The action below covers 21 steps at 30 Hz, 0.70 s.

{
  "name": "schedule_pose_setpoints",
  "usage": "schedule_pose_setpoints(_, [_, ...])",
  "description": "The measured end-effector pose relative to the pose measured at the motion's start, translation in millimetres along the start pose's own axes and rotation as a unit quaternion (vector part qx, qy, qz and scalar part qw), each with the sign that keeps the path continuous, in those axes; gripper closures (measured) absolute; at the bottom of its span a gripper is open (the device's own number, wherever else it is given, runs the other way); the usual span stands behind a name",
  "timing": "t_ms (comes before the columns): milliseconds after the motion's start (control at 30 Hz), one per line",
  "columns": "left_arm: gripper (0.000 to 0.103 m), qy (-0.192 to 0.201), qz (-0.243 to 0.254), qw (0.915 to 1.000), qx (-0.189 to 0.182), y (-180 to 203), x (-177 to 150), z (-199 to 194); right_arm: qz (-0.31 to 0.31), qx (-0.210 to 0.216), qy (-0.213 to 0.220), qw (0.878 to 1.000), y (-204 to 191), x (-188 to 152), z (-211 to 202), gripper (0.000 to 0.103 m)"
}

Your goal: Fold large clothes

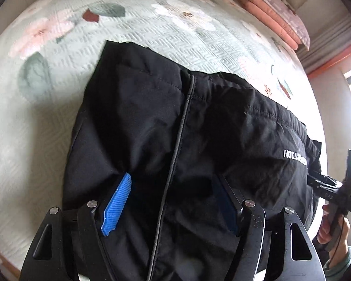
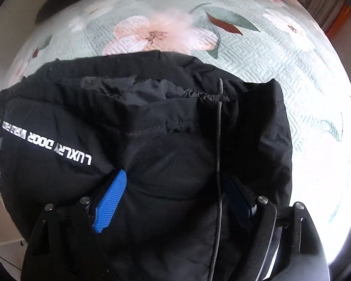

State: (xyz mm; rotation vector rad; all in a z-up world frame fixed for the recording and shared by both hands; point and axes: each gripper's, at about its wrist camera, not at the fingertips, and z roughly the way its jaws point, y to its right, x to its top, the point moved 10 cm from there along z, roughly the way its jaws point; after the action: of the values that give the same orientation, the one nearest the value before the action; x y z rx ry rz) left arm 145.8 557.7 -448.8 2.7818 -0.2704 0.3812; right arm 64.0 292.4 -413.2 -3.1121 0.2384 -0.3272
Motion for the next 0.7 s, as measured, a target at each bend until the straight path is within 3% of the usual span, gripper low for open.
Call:
schedule_pose_setpoints(167, [0.032,0.038,0.026,0.9987,0.021,26.7,-9.4,-76.1,0.016,-0.013,0.020,1.000,-1.8,-12.1,-69.4,0.026])
schedule_pose_setpoints(367, [0.031,0.063,0.077,0.9942,0.042,84.6,-27.8,-164.0,0.017,-0.013,0.047,0.999,-29.3,-31.6,-166.9,0.026])
schedule_pose_setpoints(467, [0.030,0.078,0.090,0.9919,0.044,105.9,-28.8,-209.9,0.009,-0.039,0.075,0.996,-38.6,-30.8,-212.2,0.026])
schedule_pose_setpoints(700, [0.030,0.097,0.117,0.9855,0.075,135.1,-25.8,-274.1,0.015,-0.057,0.110,0.992,-66.8,-28.2,-299.3,0.026])
